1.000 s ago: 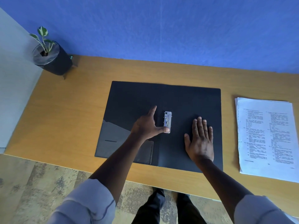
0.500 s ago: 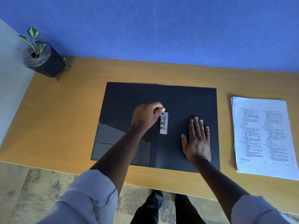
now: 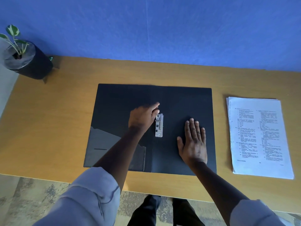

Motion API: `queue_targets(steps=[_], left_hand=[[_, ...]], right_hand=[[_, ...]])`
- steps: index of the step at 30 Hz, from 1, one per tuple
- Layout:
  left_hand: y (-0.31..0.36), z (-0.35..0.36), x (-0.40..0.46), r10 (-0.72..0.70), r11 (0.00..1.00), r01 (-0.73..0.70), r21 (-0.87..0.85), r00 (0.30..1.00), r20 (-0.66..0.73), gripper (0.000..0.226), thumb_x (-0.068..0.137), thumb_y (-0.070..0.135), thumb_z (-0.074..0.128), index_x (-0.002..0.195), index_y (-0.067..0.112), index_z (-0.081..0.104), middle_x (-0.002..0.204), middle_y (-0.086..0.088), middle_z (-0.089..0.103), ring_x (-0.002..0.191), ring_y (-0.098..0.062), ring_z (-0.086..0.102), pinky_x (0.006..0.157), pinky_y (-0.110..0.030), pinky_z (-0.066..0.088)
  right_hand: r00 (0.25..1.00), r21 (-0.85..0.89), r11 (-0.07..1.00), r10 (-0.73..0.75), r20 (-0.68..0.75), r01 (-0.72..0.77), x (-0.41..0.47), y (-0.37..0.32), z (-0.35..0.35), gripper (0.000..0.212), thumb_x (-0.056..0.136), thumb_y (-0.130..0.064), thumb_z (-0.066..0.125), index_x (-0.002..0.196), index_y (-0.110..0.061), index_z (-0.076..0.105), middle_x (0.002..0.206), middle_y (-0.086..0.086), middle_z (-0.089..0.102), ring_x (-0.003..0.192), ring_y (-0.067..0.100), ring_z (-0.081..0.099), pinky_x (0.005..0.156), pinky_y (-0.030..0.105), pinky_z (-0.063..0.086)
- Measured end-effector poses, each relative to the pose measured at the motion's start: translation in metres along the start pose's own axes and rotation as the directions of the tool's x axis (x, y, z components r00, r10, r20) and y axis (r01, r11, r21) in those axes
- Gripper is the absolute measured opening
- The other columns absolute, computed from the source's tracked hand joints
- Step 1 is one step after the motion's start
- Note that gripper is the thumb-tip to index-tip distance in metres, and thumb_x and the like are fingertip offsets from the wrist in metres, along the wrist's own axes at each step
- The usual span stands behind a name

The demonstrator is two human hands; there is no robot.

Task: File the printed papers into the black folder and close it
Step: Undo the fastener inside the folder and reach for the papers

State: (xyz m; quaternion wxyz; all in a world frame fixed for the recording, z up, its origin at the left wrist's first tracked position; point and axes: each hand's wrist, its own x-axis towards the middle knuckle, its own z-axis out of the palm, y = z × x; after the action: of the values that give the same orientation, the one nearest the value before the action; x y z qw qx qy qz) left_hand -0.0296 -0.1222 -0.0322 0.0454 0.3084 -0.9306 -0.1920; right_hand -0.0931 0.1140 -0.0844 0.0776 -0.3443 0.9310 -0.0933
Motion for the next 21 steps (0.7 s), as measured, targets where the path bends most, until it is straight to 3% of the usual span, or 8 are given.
queue_targets(steps=[7, 15, 21], left_hand=[[0.0, 0.001, 0.005, -0.01, 0.999, 0.007, 0.035, 0.997, 0.083, 0.04, 0.101, 0.041, 0.049, 0.141, 0.036, 0.054, 0.119, 0.006, 0.073, 0.104, -0.028, 0.068, 0.079, -0.036, 0.053], [-0.003, 0.003, 0.004, -0.023, 0.999, 0.018, 0.045, 0.993, 0.117, 0.045, 0.1, 0.042, 0.05, 0.145, 0.038, 0.049, 0.117, -0.001, 0.072, 0.103, -0.031, 0.066, 0.078, -0.036, 0.049], [-0.002, 0.011, 0.004, -0.047, 0.998, 0.052, -0.045, 0.992, 0.117, 0.044, 0.1, 0.041, 0.05, 0.143, 0.031, 0.049, 0.131, -0.002, 0.063, 0.108, -0.031, 0.065, 0.081, -0.039, 0.051]], right_hand=[[1.0, -0.005, 1.0, -0.004, -0.012, 0.004, 0.001, 0.0, 0.001, 0.069, 0.101, -0.045, 0.034, 0.158, -0.007, 0.026, 0.167, 0.011, 0.019, 0.156, 0.027, 0.013, 0.127, 0.046, 0.01], [1.0, -0.004, 1.0, -0.003, -0.013, 0.003, 0.001, 0.0, 0.001, 0.069, 0.101, -0.045, 0.034, 0.158, -0.007, 0.026, 0.167, 0.011, 0.019, 0.156, 0.027, 0.013, 0.127, 0.045, 0.009], [1.0, 0.009, 1.0, 0.001, 0.007, -0.001, 0.002, 0.0, 0.001, 0.07, 0.101, -0.046, 0.032, 0.158, -0.008, 0.025, 0.168, 0.01, 0.018, 0.156, 0.026, 0.011, 0.127, 0.046, 0.009]])
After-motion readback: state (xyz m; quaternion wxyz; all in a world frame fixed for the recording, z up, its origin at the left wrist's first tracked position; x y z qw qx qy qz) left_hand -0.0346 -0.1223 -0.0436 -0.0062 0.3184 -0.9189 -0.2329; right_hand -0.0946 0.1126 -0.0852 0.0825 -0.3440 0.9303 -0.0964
